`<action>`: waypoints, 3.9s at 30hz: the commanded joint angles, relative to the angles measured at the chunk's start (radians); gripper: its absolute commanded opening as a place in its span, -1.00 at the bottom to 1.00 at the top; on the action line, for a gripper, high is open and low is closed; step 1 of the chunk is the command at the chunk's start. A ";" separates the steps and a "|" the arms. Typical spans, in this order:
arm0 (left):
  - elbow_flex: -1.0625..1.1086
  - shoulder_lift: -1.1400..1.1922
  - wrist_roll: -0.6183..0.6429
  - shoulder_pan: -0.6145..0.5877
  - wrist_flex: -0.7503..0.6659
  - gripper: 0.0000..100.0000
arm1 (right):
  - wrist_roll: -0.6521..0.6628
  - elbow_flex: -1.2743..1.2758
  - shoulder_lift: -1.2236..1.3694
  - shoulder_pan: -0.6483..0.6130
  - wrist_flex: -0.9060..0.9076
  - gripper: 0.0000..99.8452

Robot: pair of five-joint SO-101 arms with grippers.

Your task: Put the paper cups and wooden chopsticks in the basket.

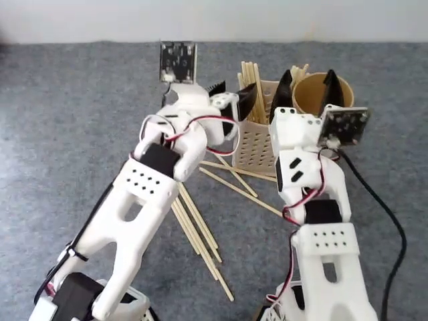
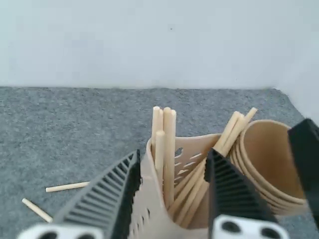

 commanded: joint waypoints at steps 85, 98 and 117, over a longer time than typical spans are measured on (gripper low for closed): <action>0.599 -0.580 -0.532 -0.775 0.557 -0.60 | -0.041 -0.634 1.090 -0.595 0.839 -0.71; 0.616 -0.580 -0.535 -0.775 0.559 -0.60 | 0.028 -0.631 1.116 -0.552 0.825 -0.96; 0.611 -0.580 -0.532 -0.772 0.557 -0.60 | 0.032 -0.628 0.641 -0.464 1.188 -0.98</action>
